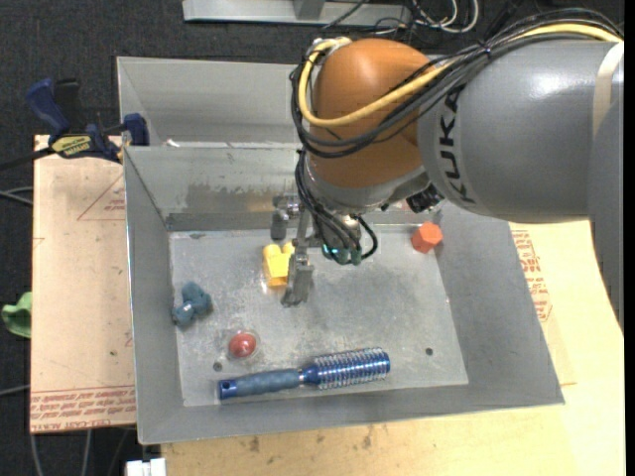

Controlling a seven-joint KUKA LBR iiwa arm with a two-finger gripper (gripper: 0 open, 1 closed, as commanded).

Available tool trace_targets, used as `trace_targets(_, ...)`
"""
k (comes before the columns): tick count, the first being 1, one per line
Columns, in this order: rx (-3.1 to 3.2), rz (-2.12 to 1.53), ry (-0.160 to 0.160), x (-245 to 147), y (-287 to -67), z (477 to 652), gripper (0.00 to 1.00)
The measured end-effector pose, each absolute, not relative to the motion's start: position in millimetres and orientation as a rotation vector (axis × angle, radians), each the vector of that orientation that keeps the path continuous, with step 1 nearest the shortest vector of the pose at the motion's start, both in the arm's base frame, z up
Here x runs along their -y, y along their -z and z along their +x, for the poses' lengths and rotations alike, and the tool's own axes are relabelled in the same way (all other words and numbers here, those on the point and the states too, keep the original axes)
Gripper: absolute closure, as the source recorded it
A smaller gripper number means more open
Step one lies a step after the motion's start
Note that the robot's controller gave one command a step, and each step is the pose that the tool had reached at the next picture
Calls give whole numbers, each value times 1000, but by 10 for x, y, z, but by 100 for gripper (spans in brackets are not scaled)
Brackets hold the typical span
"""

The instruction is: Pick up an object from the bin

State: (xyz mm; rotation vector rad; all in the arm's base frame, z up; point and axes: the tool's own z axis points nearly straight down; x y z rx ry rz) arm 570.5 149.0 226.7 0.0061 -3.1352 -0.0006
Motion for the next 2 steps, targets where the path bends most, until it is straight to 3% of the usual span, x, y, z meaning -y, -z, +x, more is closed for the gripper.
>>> trace_targets(1,3127,178,0,-1998,-1049,5134,0)
trace_targets(2,3137,157,-2,-1539,-850,5328,0)
